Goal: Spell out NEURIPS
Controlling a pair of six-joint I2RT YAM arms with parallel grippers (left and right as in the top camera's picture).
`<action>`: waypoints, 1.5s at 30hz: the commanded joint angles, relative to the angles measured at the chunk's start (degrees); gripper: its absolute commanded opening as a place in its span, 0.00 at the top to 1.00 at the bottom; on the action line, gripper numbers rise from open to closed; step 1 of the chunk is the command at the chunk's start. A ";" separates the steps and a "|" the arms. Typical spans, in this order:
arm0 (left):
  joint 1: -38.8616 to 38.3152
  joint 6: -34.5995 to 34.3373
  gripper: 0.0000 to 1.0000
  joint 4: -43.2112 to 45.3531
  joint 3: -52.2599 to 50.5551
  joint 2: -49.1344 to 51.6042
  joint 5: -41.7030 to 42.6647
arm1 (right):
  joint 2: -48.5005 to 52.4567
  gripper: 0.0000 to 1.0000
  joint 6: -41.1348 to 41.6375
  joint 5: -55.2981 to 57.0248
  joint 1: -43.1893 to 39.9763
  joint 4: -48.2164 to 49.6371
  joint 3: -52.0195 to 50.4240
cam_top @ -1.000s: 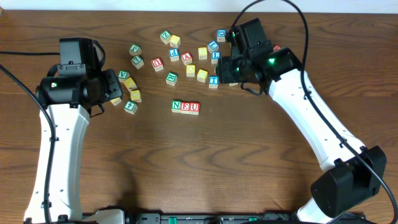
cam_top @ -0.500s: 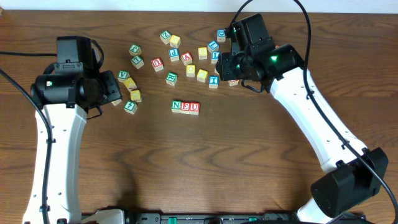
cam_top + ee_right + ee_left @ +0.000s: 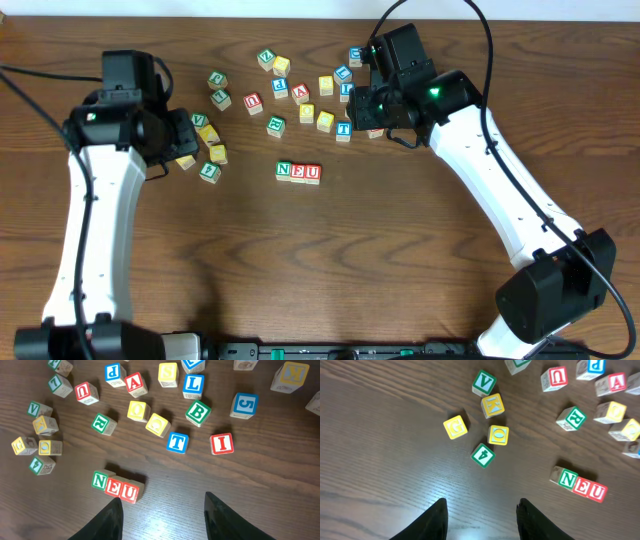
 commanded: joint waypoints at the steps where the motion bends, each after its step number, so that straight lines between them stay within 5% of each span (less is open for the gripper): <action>1: -0.81 1.46 0.55 0.46 1.27 2.49 0.72 | 0.48 0.52 0.00 0.68 0.17 -0.13 1.01; 18: -2.51 2.93 0.46 0.59 1.25 3.41 0.70 | 0.50 0.45 -0.02 1.99 0.11 -0.13 1.01; 22: -2.51 2.93 0.37 0.57 1.16 3.41 0.70 | 0.50 0.43 -0.02 1.99 0.11 -0.11 1.01; 33: -2.51 2.91 0.33 0.57 1.16 3.41 0.72 | 0.50 0.05 -0.02 3.72 0.07 -0.13 1.01; 45: -2.51 2.91 0.33 0.63 0.28 3.45 0.72 | 0.50 0.06 -0.02 3.69 0.07 -0.11 1.01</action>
